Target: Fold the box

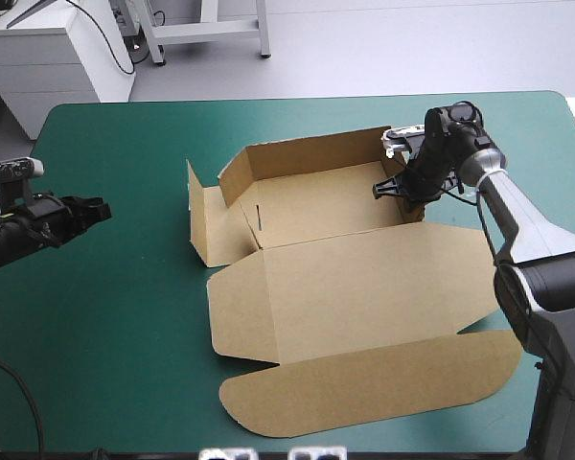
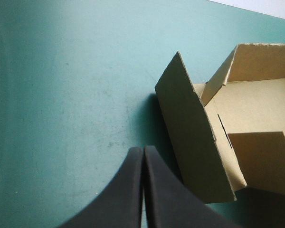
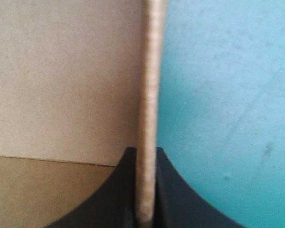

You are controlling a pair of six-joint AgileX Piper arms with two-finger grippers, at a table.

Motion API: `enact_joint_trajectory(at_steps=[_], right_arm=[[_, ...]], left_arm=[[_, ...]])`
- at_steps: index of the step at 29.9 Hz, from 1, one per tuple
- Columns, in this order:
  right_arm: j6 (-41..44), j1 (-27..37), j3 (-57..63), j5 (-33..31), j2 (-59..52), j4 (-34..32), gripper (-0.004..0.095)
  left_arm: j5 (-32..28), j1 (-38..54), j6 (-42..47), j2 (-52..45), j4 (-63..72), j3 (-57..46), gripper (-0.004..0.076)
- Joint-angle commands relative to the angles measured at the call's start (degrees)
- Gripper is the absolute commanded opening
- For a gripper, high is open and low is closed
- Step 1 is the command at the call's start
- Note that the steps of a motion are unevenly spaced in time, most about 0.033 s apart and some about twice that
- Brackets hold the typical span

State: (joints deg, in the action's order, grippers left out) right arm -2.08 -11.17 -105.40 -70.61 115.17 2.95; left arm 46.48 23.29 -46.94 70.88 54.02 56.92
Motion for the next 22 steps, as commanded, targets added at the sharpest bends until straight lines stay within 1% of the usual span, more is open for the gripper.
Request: enact_joint_trajectory(at_steps=[1,6,15,18,22], right_arm=[[-2.4,0.1,-2.6,-1.1,-6.0,0.5,-0.002],[-4.6,0.1,-2.6,-1.2,-11.4,0.5,-0.002],[-7.3,0.1,-2.6,-1.1,-21.3,3.6,-0.002],[-7.6,0.1,-2.6,-1.1,-24.0,5.6,-0.002],[-10.1,0.1,-2.6,-1.1,-25.9,12.2,-0.002]], left_arm=[[-1.0,0.0,-0.2,-1.0,3.3,1.5,-0.0009],[-3.7,0.0,-0.9,1.8,5.3,1.5,-0.0009],[-4.1,0.0,-1.0,9.2,7.2,1.5,-0.0009],[-4.5,0.0,-1.0,11.4,8.9,1.5,-0.0009],[-2.3,-0.6,-1.0,14.3,10.4,1.5,-0.0009]])
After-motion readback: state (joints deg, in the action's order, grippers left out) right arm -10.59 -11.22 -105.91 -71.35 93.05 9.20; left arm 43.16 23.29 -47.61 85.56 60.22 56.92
